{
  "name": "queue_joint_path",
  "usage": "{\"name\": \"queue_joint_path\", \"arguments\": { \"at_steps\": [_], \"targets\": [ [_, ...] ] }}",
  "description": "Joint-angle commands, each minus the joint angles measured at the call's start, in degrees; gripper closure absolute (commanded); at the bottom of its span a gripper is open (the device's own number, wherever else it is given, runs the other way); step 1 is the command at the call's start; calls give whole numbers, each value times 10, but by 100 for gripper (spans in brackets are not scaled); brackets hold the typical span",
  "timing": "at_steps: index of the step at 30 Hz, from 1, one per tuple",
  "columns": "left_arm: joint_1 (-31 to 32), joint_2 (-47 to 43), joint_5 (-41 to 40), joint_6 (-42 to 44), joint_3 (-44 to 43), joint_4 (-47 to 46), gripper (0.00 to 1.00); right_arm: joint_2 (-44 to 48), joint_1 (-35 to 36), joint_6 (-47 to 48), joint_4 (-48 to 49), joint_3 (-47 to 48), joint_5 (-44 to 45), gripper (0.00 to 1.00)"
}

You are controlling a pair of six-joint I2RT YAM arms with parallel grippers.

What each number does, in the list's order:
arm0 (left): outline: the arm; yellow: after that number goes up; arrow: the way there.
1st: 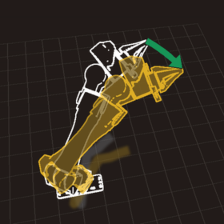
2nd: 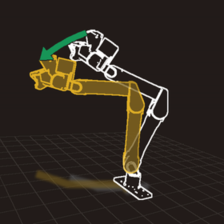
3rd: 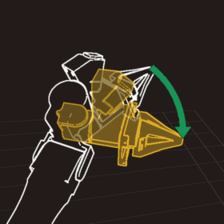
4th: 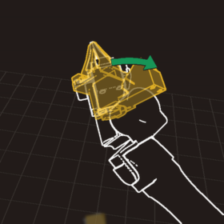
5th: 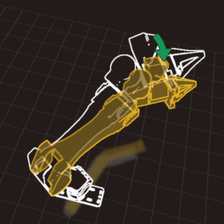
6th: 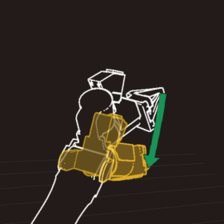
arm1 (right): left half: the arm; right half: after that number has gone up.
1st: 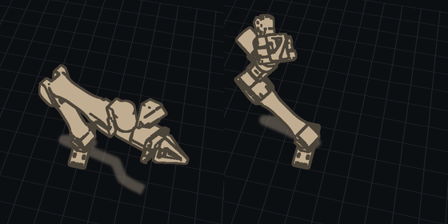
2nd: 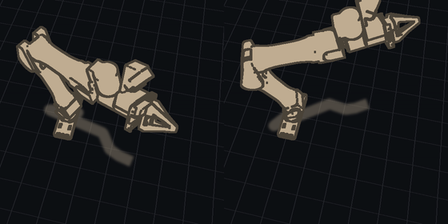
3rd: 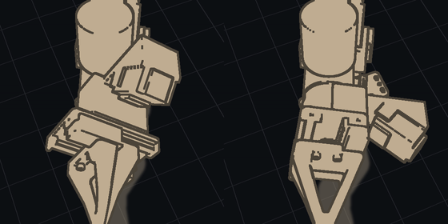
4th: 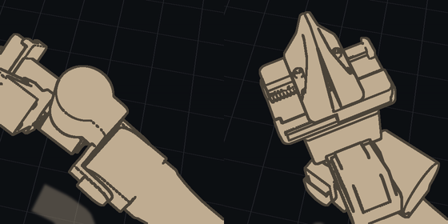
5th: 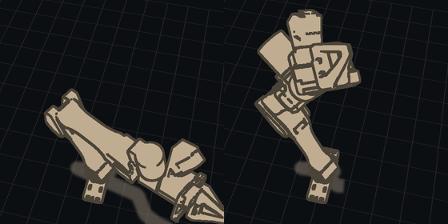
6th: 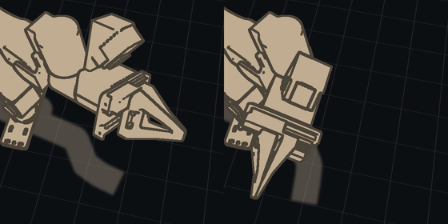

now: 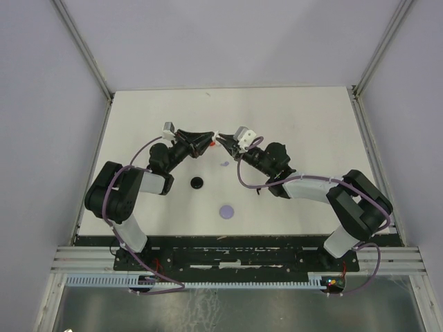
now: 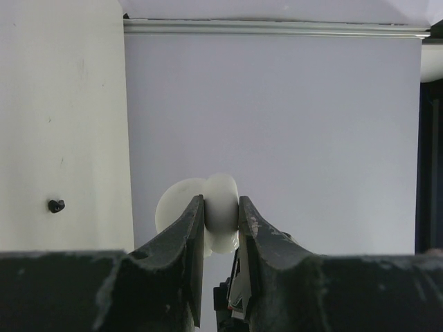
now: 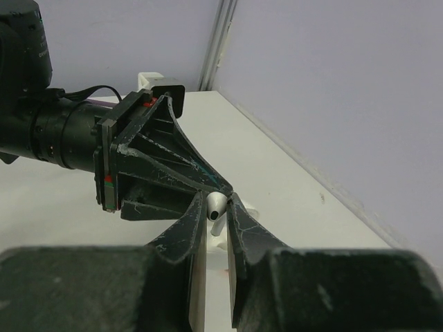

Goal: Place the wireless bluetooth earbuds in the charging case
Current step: Place the earbud in the charging case.

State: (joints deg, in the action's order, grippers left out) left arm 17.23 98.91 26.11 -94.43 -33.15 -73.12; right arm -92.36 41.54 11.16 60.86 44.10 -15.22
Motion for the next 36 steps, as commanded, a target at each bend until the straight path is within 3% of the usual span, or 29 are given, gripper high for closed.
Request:
{"name": "queue_joint_path", "arguments": {
  "at_steps": [1,36],
  "targets": [
    [3,-16,16,-23,6,-46,97,-5,3,13,37,-4,5,99],
    [3,-34,22,-27,-3,-42,97,-7,3,16,28,-13,-6,99]
  ]
}}
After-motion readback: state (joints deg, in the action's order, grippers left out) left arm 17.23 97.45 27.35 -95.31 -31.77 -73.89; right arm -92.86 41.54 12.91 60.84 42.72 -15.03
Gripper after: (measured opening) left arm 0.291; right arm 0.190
